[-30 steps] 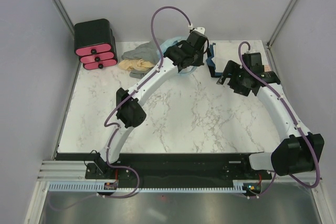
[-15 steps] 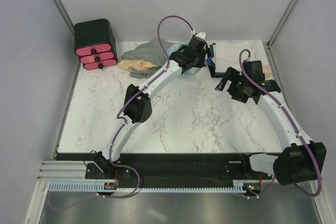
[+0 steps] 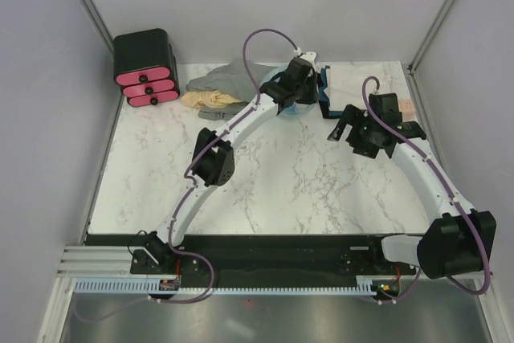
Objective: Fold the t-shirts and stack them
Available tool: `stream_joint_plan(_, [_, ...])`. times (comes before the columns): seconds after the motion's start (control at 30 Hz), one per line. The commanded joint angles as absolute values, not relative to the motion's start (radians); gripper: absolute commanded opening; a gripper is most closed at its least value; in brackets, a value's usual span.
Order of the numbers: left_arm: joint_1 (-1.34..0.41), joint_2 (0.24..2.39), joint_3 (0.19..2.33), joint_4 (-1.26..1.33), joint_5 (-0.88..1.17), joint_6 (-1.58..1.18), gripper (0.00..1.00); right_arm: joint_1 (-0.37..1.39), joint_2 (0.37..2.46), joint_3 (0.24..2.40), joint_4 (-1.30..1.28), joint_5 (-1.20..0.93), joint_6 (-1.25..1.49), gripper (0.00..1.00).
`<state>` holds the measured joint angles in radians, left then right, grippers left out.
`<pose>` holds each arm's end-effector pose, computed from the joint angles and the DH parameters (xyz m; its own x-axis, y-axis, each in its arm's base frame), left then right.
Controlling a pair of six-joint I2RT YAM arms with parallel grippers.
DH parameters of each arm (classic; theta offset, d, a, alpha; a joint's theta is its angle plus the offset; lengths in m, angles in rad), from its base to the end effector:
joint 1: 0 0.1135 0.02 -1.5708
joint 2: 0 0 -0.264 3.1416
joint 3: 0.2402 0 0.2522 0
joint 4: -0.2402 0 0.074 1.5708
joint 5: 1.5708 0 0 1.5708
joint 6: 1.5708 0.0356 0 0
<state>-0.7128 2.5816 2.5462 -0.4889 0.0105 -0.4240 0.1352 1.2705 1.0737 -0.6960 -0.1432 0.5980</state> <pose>0.4427 -0.3832 0.2502 -0.6170 -0.0104 -0.7869 0.4465 0.8188 -0.3609 0.2593 0.0404 0.2916 -0.7628 0.4586 -0.4558 0.2509 0.8597 0.4450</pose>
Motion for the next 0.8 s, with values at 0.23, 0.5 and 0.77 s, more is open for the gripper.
stream_joint_plan(0.23, [-0.686, 2.622, 2.568, -0.416, 0.031, -0.453, 0.07, 0.137, 1.264, 1.086, -0.678, -0.155, 0.594, 0.98])
stream_joint_plan(0.5, [-0.673, 2.64, 2.54, -0.333, 0.052, -0.492, 0.46, 0.137, 1.258, 1.075, -0.693, -0.15, 0.591, 0.98])
stream_joint_plan(0.77, [-0.661, 2.678, 2.514, -0.293, 0.063, -0.525, 0.54, 0.135, 1.241, 1.045, -0.735, -0.149, 0.58, 0.98])
